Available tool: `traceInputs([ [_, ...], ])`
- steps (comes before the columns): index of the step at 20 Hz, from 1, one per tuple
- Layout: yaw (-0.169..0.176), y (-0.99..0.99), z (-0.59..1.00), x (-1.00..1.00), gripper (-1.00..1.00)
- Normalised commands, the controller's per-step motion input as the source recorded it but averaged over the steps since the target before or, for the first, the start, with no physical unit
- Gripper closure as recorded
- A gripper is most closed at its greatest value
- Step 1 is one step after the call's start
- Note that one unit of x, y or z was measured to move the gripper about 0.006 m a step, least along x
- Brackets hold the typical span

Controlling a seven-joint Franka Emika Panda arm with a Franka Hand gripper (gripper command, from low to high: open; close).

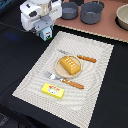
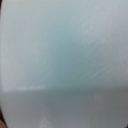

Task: Place the bread, butter, and milk from the table onto the serving area.

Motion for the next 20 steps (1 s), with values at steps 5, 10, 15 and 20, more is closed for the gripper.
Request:
traceInputs([
  [5,-0.008,0.13,0.44,0.00,1.00],
  [10,-0.075,0.24,1.00,0.51,1.00],
  [15,-0.049,0.17,0.98,0.97,1.00],
  [20,-0.004,0.17,0.85,1.00,1.00],
])
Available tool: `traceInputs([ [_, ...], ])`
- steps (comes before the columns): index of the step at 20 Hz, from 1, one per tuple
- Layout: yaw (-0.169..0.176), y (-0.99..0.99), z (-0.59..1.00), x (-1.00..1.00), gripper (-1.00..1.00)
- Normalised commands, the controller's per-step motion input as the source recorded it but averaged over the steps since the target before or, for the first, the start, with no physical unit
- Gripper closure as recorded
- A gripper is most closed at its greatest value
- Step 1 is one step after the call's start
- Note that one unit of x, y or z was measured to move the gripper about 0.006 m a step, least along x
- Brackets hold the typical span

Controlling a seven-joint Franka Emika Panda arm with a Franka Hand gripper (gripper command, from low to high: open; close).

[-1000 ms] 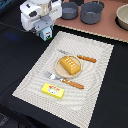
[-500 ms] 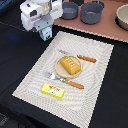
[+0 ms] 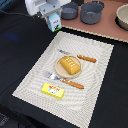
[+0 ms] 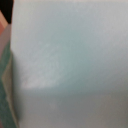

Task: Place the bread, butter, and milk from the table onto the serving area.

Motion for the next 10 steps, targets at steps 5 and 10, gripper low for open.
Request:
traceInputs([
  [5,0.000,0.09,0.45,1.00,1.00],
  [10,0.000,0.00,0.06,1.00,1.00],
])
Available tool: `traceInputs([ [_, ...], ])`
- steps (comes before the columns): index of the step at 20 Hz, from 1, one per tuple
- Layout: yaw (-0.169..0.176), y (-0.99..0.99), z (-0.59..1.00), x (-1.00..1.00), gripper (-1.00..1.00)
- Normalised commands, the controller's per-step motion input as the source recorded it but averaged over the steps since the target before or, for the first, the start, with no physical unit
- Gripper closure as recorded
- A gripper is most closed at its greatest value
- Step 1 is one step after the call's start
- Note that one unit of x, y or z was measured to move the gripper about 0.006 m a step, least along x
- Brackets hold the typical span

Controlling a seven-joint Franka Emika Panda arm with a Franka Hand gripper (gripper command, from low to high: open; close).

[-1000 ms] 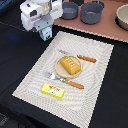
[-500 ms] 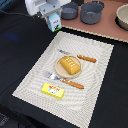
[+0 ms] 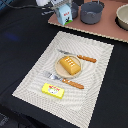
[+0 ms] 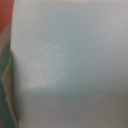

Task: Place the bread, butter, and milk from the table onto the serving area.

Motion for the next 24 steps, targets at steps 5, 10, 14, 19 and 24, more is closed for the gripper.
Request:
traceInputs([
  [5,0.000,0.00,-0.03,1.00,1.00],
  [10,0.000,0.02,-0.15,0.99,1.00],
  [14,0.005,0.14,-0.25,0.73,1.00],
  [19,0.039,0.10,-0.32,0.54,1.00],
  [24,0.028,0.04,-0.29,0.22,1.00],
])
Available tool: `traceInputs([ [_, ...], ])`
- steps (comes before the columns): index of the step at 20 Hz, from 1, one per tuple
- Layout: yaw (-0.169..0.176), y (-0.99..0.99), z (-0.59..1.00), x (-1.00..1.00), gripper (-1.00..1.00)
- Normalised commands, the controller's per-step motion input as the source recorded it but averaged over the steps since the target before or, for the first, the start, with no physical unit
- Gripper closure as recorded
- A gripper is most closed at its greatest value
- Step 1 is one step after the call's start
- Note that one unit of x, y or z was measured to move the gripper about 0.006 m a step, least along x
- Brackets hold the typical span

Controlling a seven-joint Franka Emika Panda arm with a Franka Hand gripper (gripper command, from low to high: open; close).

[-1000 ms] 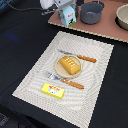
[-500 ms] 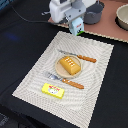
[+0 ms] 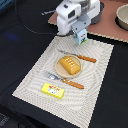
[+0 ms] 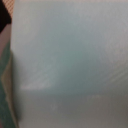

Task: Place the bread, butter, and milk from the table onto the serving area.

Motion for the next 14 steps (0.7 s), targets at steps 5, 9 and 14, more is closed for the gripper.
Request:
traceInputs([
  [5,0.000,0.20,0.57,0.45,-1.00],
  [9,0.000,0.29,1.00,0.51,-1.00],
  [14,-0.001,0.16,0.76,0.33,-1.00],
])
